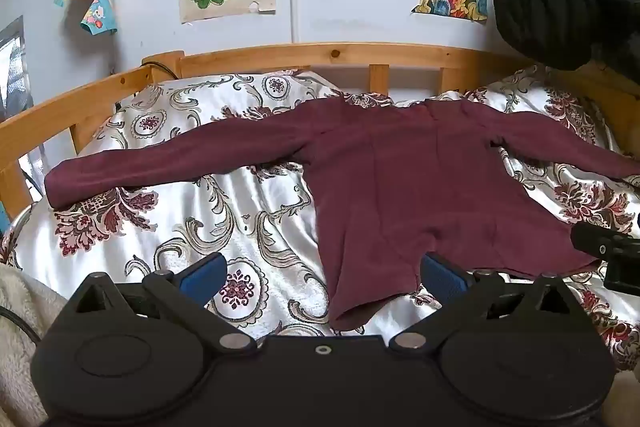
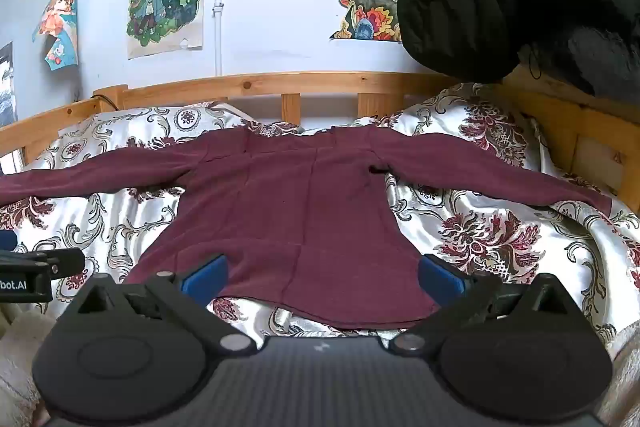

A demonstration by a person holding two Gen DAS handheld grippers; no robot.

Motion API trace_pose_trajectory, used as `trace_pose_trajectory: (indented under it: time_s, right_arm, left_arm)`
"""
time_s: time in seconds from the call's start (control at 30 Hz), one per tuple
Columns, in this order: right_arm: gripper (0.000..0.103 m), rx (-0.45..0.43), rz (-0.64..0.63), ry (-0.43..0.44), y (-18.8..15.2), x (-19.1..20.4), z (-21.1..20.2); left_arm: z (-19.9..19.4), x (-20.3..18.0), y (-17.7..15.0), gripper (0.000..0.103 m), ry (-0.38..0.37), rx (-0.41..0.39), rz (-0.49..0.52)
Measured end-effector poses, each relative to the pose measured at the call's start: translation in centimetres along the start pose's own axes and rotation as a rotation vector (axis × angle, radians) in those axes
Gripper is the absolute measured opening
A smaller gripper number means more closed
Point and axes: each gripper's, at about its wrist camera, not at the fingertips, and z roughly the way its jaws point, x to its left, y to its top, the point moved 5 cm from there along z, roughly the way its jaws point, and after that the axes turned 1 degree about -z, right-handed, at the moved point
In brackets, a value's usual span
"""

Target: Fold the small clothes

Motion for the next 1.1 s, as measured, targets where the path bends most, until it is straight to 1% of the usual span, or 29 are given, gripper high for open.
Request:
trace_pose_trajectory:
  time_s: [0.5,1.1]
  right_arm:
    - [0.103,0.000,0.005,-0.008,0.25,-0.39,0.04]
    - [0.103,0.013,0.006,-0.006,-0.01,-0.19,0.07]
  left_arm:
    - [0.17,0.54,-0.46,0.102,0.007,0.015,0.007]
    - [0.58,0.26,-0.56,0.102,0.010,0.024,0.006]
